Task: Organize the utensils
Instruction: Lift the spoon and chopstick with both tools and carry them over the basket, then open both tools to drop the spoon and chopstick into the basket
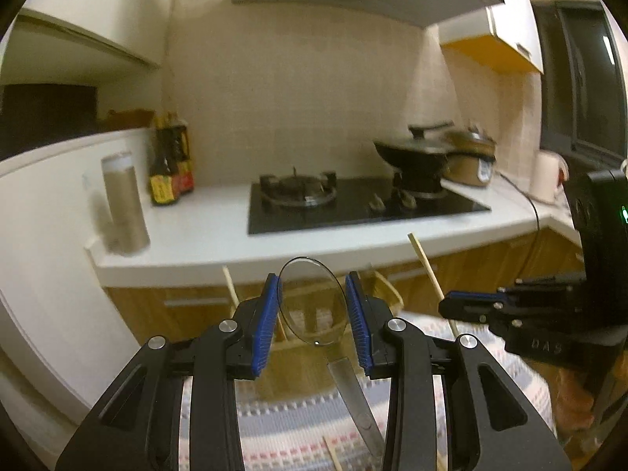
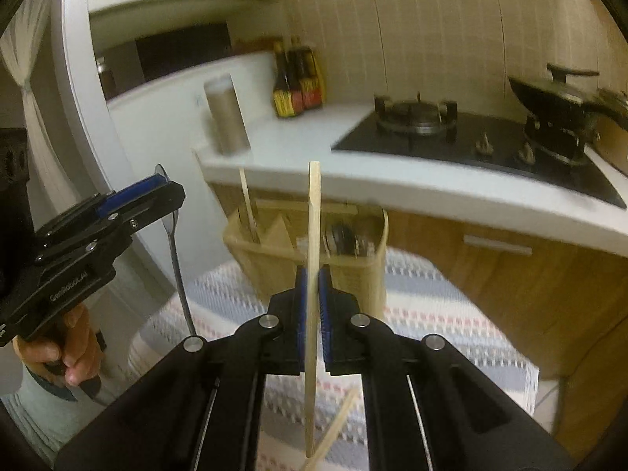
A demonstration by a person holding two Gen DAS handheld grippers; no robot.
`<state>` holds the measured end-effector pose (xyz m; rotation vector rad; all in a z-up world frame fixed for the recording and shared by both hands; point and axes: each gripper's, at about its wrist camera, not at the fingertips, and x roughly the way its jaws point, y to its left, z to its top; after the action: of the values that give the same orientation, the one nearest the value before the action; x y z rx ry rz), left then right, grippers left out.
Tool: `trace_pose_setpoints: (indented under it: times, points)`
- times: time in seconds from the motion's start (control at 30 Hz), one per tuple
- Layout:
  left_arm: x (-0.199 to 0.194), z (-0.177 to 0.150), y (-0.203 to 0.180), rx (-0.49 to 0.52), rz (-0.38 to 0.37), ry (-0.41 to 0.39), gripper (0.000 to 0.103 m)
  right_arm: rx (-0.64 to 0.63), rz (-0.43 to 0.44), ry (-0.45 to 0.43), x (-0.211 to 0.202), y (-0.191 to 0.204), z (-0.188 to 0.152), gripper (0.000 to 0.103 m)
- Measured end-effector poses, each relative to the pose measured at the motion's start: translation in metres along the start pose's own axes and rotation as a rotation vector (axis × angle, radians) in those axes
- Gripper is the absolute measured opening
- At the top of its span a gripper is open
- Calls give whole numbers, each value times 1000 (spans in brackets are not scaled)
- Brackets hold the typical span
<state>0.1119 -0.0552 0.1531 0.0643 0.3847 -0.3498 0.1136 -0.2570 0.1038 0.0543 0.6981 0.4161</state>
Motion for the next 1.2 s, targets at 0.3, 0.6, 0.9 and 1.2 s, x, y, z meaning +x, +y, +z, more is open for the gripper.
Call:
trace_pose_setpoints:
  times: [0.3,0.6,0.9,1.2]
  points:
    - [21,48,7,6,44,-100,32,-19,-27,-217,-7,0,54,5]
    - [61,56,3,35,108,-155,32,-94,-88,-371,16,-8,77,4]
    - [90,47,0,60,133,-164,32,-81,-67,-397,51,-25,74,4]
    - [112,29,-5,80,137,-144,32,-81,-92,-370,89,-31,61,4]
